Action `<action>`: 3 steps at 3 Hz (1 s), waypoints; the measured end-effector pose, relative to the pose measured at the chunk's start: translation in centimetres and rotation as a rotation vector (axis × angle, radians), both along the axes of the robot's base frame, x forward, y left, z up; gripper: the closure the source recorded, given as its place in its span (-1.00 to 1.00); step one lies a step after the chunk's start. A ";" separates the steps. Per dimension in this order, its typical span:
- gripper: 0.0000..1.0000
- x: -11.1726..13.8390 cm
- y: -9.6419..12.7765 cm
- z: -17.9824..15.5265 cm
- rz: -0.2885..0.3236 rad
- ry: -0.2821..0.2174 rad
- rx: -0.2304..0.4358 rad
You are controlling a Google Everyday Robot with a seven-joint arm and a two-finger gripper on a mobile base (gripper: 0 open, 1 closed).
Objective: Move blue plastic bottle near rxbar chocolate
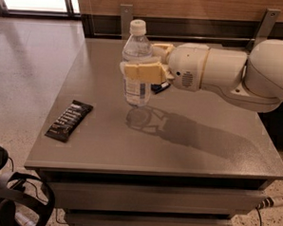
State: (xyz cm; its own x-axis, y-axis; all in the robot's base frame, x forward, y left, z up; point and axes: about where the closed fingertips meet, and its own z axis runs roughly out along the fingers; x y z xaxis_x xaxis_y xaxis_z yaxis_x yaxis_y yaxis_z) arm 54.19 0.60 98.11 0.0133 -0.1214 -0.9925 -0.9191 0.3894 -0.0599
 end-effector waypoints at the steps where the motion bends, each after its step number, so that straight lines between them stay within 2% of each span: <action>1: 1.00 -1.7 2.3 -0.1 0.040 0.003 -0.007; 3: 1.00 -3.1 5.0 -1.2 0.062 0.003 -0.017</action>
Offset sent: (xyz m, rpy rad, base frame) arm -0.0335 0.0536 -0.0067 -0.0248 0.0024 0.0779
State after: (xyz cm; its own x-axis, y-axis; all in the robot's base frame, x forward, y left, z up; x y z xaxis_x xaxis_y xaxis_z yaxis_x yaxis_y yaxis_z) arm 51.12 5.63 96.88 0.0183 -0.1376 -0.9903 -0.9418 0.3303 -0.0633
